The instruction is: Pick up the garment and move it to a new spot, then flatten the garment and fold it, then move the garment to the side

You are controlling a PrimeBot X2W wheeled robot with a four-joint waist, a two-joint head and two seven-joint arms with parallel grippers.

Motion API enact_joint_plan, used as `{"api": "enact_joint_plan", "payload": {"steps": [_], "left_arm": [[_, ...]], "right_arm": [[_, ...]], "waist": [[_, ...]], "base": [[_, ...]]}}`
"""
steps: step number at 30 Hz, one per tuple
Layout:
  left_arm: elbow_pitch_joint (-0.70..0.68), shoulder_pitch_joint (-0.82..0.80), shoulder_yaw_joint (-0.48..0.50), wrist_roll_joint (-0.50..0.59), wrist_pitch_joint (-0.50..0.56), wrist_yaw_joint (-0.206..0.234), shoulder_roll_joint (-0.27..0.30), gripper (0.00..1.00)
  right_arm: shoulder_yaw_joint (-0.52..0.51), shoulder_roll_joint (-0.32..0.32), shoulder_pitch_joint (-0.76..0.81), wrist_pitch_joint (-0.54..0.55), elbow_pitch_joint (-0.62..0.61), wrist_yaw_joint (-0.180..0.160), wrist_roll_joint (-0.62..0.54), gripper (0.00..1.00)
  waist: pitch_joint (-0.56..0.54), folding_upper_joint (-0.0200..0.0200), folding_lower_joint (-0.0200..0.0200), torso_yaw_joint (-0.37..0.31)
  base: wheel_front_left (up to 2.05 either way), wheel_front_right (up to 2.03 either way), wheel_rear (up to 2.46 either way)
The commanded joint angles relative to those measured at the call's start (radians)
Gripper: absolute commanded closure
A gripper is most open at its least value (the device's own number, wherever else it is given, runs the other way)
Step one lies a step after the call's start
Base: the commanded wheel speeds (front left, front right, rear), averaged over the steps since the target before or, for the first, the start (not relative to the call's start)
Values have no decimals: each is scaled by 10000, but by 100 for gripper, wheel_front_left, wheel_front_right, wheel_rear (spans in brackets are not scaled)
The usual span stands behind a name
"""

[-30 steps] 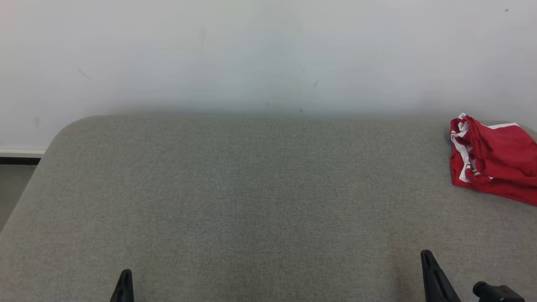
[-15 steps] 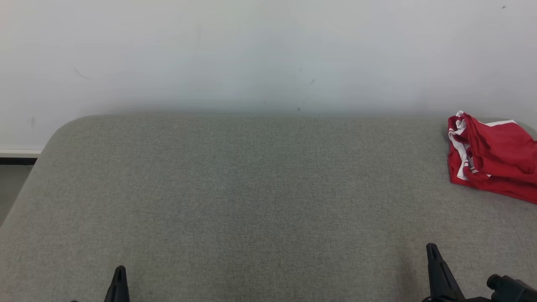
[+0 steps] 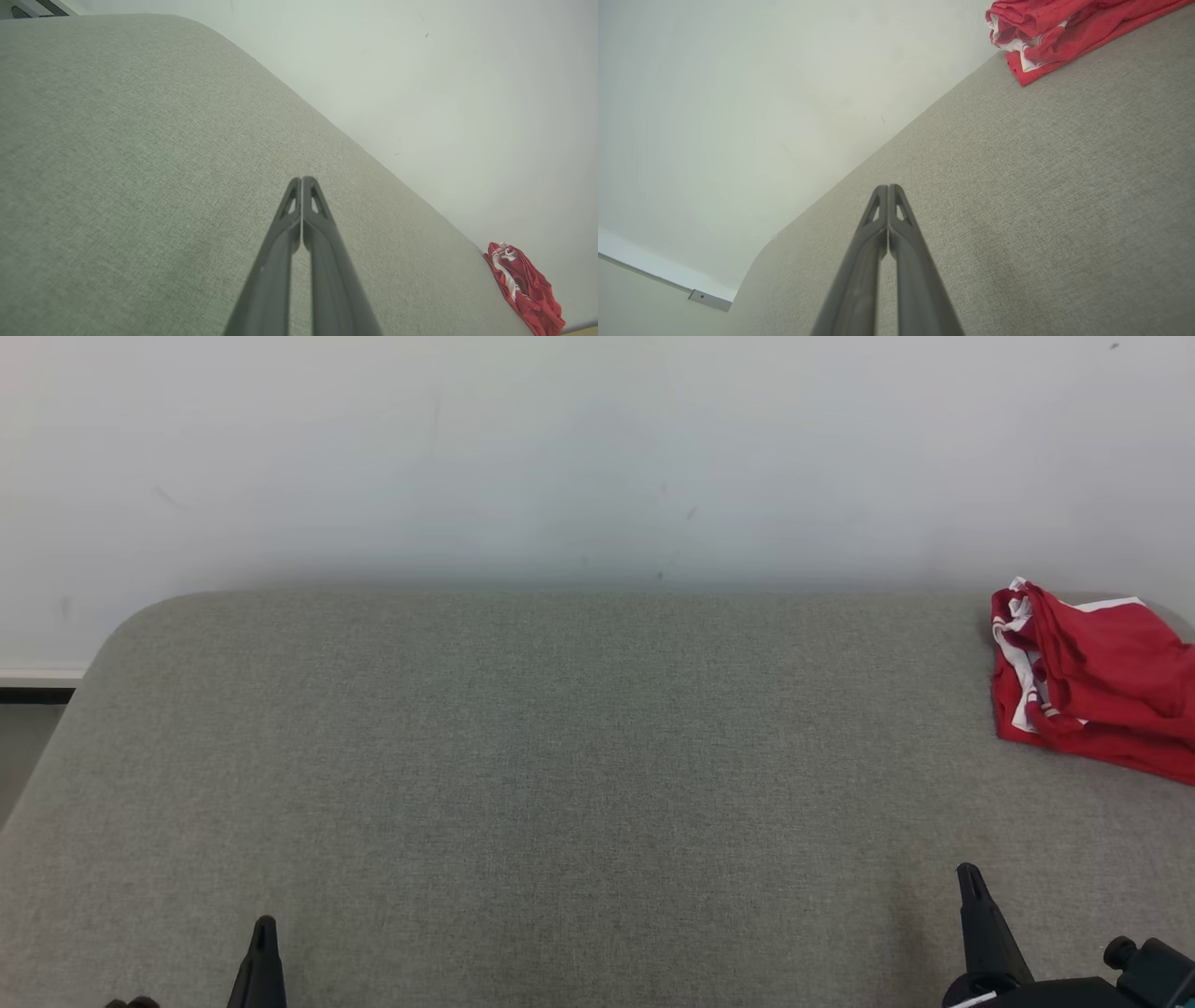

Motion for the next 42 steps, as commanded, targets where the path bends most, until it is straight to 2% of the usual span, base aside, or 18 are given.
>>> {"api": "enact_joint_plan", "payload": {"steps": [1, 25, 42], "left_arm": [[-91, -280, 83, -270, 59, -38, 12, 100], [53, -684, 398, -3094, 827, -213, -182, 100], [130, -915, 572, -4629, 1259, -313, -291, 100]], "right_arm": [[-53, -90, -247, 43, -81, -6, 316, 100], [-280, -102, -723, 586, 239, -10, 3188, 100], [-423, -94, -983, 890, 416, -13, 4737, 100]], "waist": [[4, -1, -1, -6], [92, -1, -1, -141], [150, -1, -1, -230]], "base": [[0, 0, 0], [0, 0, 0], [0, 0, 0]]}}
